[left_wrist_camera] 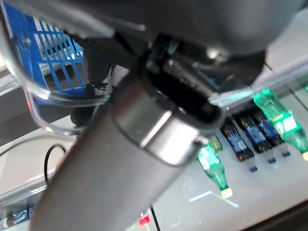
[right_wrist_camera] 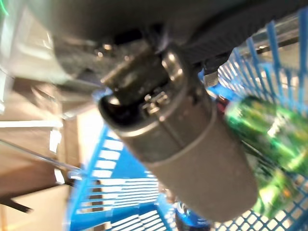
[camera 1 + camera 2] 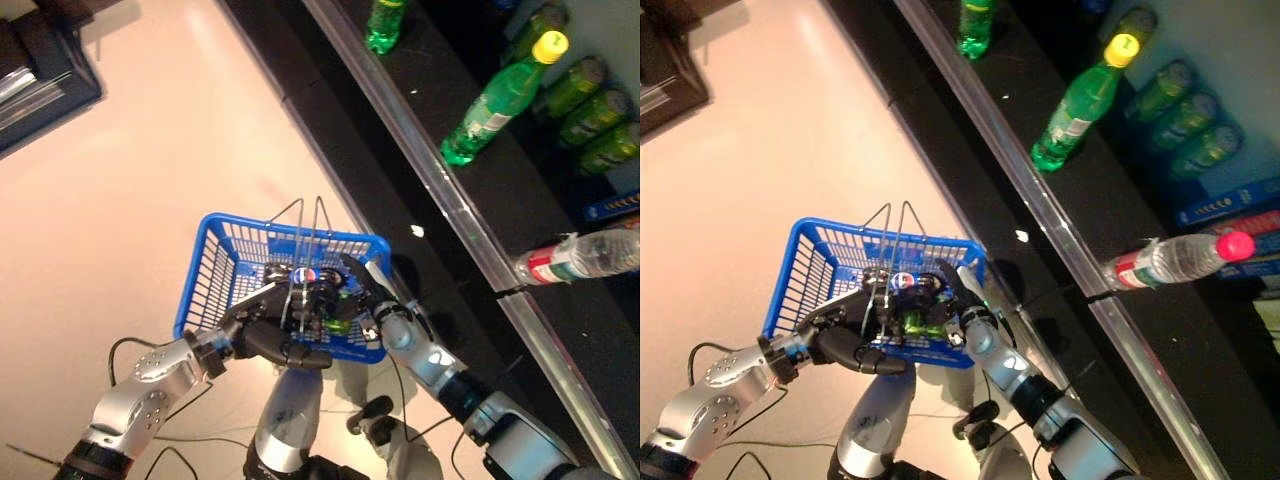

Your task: Pick up the drink and place into the basket.

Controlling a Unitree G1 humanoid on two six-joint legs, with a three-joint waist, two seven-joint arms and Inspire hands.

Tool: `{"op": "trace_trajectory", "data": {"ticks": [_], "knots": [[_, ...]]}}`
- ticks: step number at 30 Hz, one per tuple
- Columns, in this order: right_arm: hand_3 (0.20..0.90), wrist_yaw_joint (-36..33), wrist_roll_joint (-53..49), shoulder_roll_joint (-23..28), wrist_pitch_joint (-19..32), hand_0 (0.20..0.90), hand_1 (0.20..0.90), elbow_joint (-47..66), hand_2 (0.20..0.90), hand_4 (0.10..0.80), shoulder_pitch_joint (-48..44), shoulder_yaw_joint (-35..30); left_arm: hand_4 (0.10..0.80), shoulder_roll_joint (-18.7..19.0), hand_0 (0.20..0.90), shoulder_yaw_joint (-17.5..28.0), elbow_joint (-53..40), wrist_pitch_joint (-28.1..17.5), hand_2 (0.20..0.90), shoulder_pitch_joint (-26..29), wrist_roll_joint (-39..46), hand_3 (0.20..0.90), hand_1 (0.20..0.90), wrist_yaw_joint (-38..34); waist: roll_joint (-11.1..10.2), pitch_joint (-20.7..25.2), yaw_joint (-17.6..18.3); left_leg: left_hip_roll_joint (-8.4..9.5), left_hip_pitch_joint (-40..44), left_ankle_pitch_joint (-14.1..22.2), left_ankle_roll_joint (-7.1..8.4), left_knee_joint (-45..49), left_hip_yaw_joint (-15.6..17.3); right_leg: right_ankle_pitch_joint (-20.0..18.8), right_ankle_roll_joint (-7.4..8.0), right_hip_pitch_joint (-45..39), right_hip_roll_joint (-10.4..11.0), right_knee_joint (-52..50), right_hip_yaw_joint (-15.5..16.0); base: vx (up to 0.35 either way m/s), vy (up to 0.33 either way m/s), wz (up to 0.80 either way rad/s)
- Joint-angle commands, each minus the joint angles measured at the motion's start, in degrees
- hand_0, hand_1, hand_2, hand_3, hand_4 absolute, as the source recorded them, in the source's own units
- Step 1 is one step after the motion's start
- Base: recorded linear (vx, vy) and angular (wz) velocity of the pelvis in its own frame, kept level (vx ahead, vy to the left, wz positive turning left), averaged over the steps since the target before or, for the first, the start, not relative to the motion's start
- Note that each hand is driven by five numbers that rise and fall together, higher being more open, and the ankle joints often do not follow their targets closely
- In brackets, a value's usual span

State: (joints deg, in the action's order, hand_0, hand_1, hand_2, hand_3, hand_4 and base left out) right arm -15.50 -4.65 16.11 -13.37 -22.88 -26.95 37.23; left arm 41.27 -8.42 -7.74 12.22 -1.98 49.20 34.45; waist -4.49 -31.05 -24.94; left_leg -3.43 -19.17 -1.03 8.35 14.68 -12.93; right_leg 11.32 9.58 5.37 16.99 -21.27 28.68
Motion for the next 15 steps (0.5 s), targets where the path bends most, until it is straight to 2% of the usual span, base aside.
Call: {"op": "trace_trajectory", "data": {"ticks": [1, 5, 9, 12, 15], "knots": [[0.9, -0.7, -1.4, 2.1, 4.7, 0.9, 0.9, 6.2, 0.9, 0.8, 0.2, -2.0, 0.1, -7.5, 0.3, 6.4, -22.8, -18.2, 0.3, 6.7, 17.2, 0.2, 0.3, 14.2, 0.9, 1.3, 1.1, -0.69, 0.9, -2.1, -3.69, -0.8, 2.7, -9.5, -1.31, 0.2, -0.2, 3.0, -4.3, -0.005, -0.043, -0.14], [0.9, 1.2, -4.5, 4.5, 7.7, 0.9, 0.9, 13.9, 0.9, 0.8, 7.2, -5.4, 0.1, -8.6, 0.3, 9.9, -22.1, -19.2, 0.3, 3.8, 19.0, 0.2, 0.3, 14.1, -0.9, 1.3, 2.1, -1.46, 2.9, -1.3, -3.53, -1.0, 3.4, -9.6, -1.07, -1.9, -1.3, 5.0, -5.2, 0.014, -0.079, -0.14], [0.9, 2.5, -6.9, 6.3, 9.9, 0.9, 0.9, 18.9, 0.9, 0.8, 10.8, -9.1, 0.1, -9.6, 0.3, 11.8, -20.7, -18.8, 0.3, 1.1, 19.0, 0.2, 0.3, 13.0, -1.7, 1.9, 2.7, -2.21, 4.6, -1.1, -3.24, -1.5, 3.8, -9.7, -1.07, -3.7, -2.1, 6.2, -5.6, 0.045, -0.049, -0.04], [0.9, 5.6, -12.1, 7.6, 12.6, 0.9, 0.9, 26.1, 0.9, 0.8, 15.5, -13.0, 0.1, -11.3, 0.3, 13.8, -17.4, -17.8, 0.3, -2.0, 16.9, 0.2, 0.3, 10.1, -2.8, 3.6, 3.5, -2.73, 6.5, -0.9, -3.05, -2.5, 4.2, -9.8, -0.86, -5.4, -2.9, 7.9, -6.0, 0.073, -0.059, -0.14], [0.9, 8.5, -15.9, 7.5, 15.1, 0.9, 0.9, 30.2, 0.9, 0.8, 18.3, -15.5, 0.1, -11.9, 0.3, 15.2, -13.2, -20.3, 0.3, -4.4, 12.1, 0.2, 0.3, 7.9, -3.3, 5.3, 4.5, -3.12, 7.7, -0.8, -2.97, -2.9, 4.8, -9.9, -0.63, -6.3, -3.5, 9.0, -6.8, 0.034, -0.029, -0.06]]}}
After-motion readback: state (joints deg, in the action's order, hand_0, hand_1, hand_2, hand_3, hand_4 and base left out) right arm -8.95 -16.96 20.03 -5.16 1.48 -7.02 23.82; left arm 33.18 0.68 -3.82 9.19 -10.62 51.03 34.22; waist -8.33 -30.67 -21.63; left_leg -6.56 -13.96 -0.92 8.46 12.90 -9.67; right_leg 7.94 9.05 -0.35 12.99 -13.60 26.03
